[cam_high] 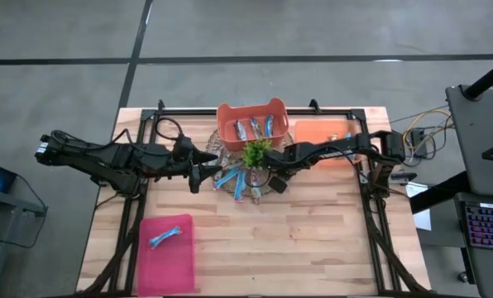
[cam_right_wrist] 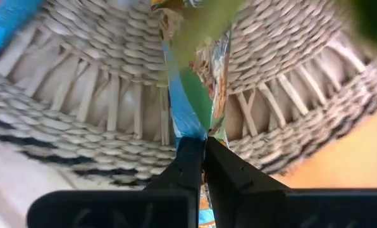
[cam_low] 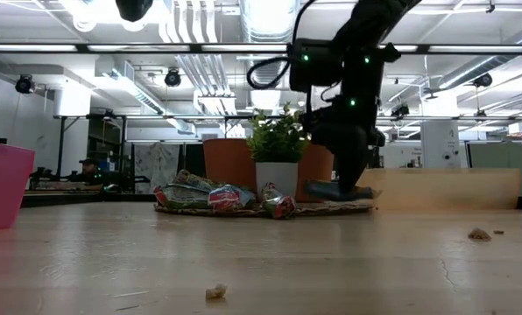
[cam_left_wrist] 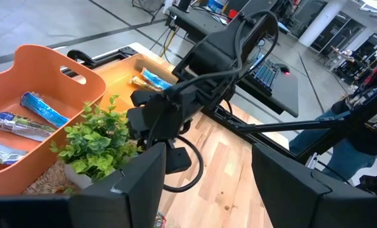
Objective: Pick and place Granola Bars by type
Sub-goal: Put the orange granola bar into the orange bin
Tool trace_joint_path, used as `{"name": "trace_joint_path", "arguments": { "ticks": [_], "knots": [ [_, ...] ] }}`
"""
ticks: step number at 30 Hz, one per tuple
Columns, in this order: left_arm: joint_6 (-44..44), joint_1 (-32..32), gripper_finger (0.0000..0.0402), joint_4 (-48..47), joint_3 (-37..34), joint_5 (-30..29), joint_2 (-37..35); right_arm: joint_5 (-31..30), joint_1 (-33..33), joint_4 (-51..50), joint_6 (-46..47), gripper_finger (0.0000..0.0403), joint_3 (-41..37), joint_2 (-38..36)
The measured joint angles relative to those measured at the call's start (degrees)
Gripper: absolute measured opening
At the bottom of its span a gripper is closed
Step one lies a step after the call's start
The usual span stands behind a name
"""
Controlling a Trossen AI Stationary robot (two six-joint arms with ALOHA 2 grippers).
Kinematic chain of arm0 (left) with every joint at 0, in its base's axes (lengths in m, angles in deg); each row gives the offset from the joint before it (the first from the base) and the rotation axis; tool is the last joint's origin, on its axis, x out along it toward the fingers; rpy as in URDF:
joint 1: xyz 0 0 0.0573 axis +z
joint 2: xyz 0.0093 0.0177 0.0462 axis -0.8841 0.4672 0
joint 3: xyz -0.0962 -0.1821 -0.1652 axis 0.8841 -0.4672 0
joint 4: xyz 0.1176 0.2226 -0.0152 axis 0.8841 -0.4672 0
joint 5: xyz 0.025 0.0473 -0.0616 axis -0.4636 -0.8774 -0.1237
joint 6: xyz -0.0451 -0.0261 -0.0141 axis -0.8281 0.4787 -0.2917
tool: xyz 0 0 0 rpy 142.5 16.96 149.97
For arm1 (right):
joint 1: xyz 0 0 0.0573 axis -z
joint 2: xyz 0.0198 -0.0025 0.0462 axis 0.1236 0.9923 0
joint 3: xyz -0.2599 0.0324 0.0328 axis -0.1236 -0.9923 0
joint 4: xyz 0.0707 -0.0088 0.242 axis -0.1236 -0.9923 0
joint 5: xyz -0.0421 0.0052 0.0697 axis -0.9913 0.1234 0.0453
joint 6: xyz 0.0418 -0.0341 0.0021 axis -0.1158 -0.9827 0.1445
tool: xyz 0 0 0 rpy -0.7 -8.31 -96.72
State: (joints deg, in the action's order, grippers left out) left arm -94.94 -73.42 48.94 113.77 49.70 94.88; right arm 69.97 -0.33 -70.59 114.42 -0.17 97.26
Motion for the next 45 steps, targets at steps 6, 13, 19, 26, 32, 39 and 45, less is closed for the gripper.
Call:
{"name": "trace_joint_path", "arguments": {
  "ticks": [6, 13, 19, 26, 32, 39, 45],
  "knots": [
    [0.5, 0.0, 0.0216, 0.0, 0.0, 0.0, 0.0, -0.2, -0.2, -5.9, -0.3, 0.0008, 5.1, -0.1],
    [0.5, 0.0, 0.0216, 0.0, 0.0, 0.0, 0.0, -0.3, -0.2, -14.5, 2.1, 0.0008, 10.4, -0.1],
    [1.2, 0.0, 0.0216, 0.0, 0.0, 0.0, 0.0, -1.8, -0.2, -19.9, 5.5, 0.0008, 12.7, -0.2],
    [1.9, 0.0, 0.0216, -0.1, 0.0, 0.0, 0.0, -4.3, -0.3, -23.2, 9.9, 0.0008, 12.7, -1.0],
    [2.0, 0.0, 0.0216, -0.1, 0.0, 0.0, 0.0, -8.3, 0.6, -25.3, 12.6, 0.0008, 12.7, -3.2],
    [2.0, 0.0, 0.0216, -0.1, 0.0, 0.0, 0.0, -14.1, 2.3, -30.6, 15.5, 0.0008, 12.6, -6.7],
    [2.0, 0.0, 0.0216, -0.1, 0.0, 0.1, 0.0, -20.8, 5.2, -36.8, 17.5, 0.0008, 12.1, -10.0]
  ]
}}
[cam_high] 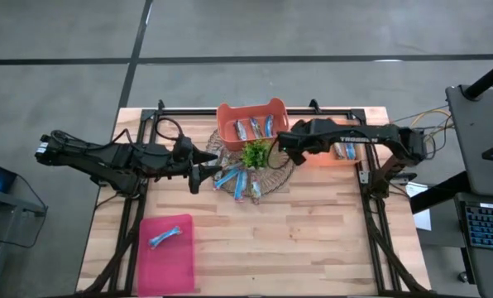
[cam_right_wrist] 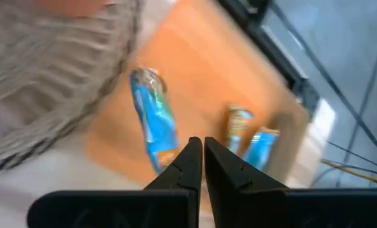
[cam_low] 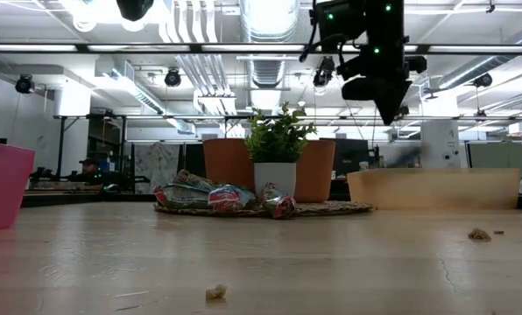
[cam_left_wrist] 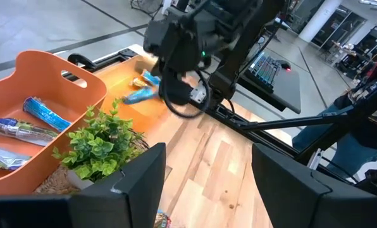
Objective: Pick and place Granola Bars by type
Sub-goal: Put the orange granola bar into the orange bin
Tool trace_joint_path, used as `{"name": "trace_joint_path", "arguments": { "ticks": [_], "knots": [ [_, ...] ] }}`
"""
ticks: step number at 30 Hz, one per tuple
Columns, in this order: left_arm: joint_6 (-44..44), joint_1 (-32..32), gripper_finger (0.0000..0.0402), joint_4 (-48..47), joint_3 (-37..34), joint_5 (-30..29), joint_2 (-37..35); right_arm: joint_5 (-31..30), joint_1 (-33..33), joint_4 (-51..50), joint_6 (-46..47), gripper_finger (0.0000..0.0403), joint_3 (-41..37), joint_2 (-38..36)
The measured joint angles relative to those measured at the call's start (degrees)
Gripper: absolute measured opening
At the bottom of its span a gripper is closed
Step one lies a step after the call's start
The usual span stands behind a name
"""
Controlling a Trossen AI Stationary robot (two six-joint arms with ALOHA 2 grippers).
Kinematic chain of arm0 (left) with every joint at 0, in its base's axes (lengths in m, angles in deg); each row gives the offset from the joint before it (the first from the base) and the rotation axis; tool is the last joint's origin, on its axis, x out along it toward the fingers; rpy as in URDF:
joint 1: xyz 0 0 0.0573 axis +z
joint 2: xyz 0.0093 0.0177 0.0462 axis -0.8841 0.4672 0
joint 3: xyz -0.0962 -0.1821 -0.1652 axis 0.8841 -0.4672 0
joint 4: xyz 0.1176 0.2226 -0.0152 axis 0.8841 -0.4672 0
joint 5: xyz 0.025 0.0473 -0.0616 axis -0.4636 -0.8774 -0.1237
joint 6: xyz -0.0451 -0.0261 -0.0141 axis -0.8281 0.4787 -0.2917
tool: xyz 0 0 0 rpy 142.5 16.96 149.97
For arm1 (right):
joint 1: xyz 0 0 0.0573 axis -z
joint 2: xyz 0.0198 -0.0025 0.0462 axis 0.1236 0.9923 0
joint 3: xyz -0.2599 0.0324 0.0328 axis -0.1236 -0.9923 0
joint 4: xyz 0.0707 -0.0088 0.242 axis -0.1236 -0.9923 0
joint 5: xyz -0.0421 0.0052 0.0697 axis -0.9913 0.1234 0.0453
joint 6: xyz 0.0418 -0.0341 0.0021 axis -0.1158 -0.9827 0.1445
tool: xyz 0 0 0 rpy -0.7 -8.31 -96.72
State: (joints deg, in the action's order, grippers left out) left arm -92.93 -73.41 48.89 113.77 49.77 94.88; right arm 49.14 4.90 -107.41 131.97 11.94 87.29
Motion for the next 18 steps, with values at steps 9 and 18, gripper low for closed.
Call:
{"name": "trace_joint_path", "arguments": {
  "ticks": [9, 18],
  "knots": [
    [0.0, 0.0, 0.0216, 0.0, 0.0, 0.2, 0.0, -1.4, 6.7, 1.7, -2.4, 0.0008, -3.5, -3.1],
    [-0.3, 0.0, 0.0216, 0.0, 0.0, 0.8, 0.0, -0.9, 6.8, 2.6, -4.0, 0.0008, -3.6, -3.8]
  ]
}}
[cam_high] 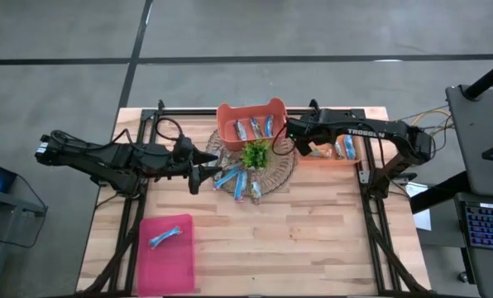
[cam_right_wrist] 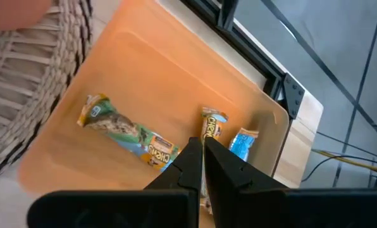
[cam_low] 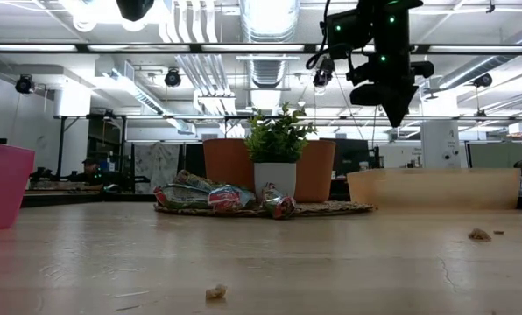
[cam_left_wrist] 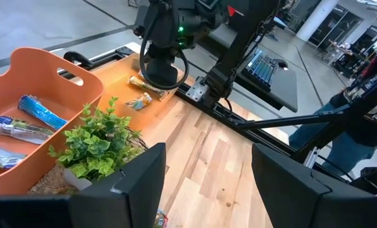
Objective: Pick and place Granola Bars by type
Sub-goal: Put the orange granola bar into the orange bin
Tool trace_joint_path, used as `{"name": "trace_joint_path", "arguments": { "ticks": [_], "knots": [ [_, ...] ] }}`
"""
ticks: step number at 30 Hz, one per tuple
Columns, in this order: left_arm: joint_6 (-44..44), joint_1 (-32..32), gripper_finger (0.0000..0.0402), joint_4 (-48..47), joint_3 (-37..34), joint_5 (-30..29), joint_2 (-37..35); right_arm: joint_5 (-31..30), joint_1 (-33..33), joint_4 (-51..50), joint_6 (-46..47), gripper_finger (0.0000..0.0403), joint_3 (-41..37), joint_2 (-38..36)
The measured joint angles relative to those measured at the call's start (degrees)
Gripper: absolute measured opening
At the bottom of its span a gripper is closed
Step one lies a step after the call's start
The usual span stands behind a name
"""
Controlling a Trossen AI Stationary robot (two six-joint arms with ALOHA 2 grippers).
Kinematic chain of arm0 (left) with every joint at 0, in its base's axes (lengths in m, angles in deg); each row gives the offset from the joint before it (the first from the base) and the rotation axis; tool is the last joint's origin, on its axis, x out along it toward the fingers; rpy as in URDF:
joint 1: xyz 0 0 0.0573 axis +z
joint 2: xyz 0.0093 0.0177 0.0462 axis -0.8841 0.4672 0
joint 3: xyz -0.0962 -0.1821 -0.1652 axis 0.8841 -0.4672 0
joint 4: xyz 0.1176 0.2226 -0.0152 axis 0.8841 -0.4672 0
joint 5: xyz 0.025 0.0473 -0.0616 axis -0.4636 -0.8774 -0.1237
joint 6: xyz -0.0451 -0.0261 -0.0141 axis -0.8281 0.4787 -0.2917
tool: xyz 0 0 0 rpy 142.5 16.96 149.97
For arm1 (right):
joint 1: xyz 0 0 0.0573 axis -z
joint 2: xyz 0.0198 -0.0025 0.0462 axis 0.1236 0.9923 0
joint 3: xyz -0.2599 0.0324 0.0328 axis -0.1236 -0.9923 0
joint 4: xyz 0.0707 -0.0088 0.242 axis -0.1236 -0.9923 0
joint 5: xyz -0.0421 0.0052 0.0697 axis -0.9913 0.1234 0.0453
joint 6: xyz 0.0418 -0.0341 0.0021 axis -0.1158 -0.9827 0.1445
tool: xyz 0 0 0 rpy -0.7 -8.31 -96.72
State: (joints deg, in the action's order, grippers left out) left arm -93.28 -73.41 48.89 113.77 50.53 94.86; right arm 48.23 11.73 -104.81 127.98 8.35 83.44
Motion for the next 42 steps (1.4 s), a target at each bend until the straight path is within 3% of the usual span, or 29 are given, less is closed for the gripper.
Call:
{"name": "trace_joint_path", "arguments": {
  "ticks": [22, 26, 30, 35, 42],
  "knots": [
    [0.1, 0.0, 0.0216, 0.0, 0.0, 0.0, 0.0, -0.1, -0.1, 1.9, -3.1, 0.0024, -0.2, 0.0],
    [0.1, 0.0, 0.0216, 0.0, 0.0, 0.0, 0.0, 0.8, 0.8, 4.7, -7.4, 0.0063, -1.6, 0.0],
    [0.0, 0.0, 0.0216, 0.0, 0.0, 0.0, 0.0, 5.5, 3.1, 10.0, -16.3, 0.0125, -3.7, 0.0],
    [-0.1, 0.0, 0.0216, 0.0, 0.0, 0.0, 0.0, 5.2, 6.5, 12.1, -24.7, 0.0196, -7.8, 0.4],
    [-1.5, 0.0, 0.0216, 0.0, 0.0, 0.1, 0.0, 11.4, 10.9, 21.9, -37.6, 0.0234, -14.9, 0.5]
  ]
}}
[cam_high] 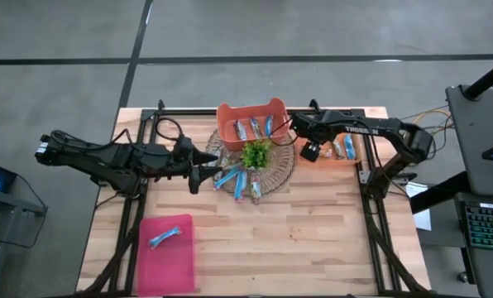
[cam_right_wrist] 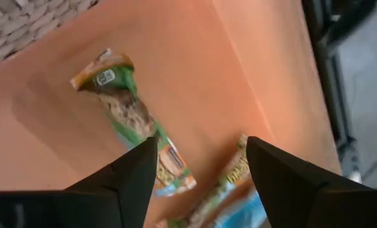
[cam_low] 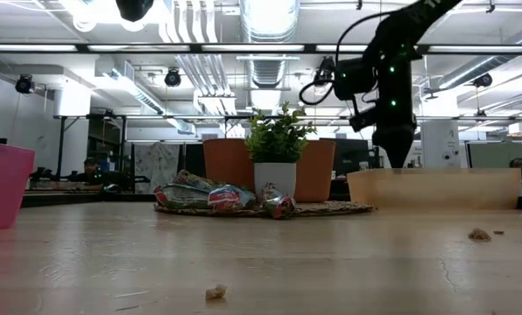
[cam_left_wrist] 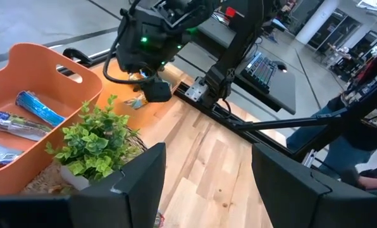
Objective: Pick and place Granola Bars by type
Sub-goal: Put the orange granola bar into the orange bin
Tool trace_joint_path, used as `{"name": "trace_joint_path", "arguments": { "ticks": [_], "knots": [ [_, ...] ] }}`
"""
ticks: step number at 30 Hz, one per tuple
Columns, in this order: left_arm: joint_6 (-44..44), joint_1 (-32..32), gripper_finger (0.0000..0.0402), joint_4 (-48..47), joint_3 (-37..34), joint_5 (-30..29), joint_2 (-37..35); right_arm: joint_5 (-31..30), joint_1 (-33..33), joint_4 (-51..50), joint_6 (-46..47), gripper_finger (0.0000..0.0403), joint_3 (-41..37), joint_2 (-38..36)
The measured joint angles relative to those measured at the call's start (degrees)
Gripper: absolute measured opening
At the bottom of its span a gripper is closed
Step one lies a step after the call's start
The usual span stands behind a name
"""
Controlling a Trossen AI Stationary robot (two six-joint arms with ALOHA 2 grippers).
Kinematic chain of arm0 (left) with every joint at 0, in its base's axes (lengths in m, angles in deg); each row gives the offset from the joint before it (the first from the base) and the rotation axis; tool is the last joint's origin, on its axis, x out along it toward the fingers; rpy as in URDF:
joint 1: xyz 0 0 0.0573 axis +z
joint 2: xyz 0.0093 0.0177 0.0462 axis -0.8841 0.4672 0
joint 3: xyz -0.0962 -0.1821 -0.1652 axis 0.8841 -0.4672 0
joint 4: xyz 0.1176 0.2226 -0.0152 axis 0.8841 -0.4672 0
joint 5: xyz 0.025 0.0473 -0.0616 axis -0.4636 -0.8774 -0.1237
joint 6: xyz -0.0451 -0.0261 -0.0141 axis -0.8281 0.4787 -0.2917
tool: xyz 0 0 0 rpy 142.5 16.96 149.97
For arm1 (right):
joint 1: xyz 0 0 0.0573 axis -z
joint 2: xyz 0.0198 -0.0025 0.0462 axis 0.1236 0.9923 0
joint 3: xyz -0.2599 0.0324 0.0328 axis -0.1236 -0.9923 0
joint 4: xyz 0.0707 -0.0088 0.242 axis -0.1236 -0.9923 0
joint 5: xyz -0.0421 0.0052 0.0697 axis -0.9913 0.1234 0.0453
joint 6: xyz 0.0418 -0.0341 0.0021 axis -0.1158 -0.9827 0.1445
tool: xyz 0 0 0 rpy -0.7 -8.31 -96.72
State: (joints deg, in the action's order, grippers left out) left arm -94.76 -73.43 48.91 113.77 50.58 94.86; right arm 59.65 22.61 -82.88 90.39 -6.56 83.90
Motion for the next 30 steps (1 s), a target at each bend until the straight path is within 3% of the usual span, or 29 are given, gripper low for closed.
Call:
{"name": "trace_joint_path", "arguments": {
  "ticks": [16, 30],
  "knots": [
    [-2.8, 0.0, 0.0216, 0.0, 0.0, 0.0, 0.5, 8.7, 2.8, 8.2, -8.2, 0.0235, -6.2, 0.0],
    [-4.2, 0.0, 0.0216, 0.5, 0.0, 0.0, 2.3, 9.6, 3.6, 10.5, -10.3, 0.0222, -7.3, 4.8]
  ]
}}
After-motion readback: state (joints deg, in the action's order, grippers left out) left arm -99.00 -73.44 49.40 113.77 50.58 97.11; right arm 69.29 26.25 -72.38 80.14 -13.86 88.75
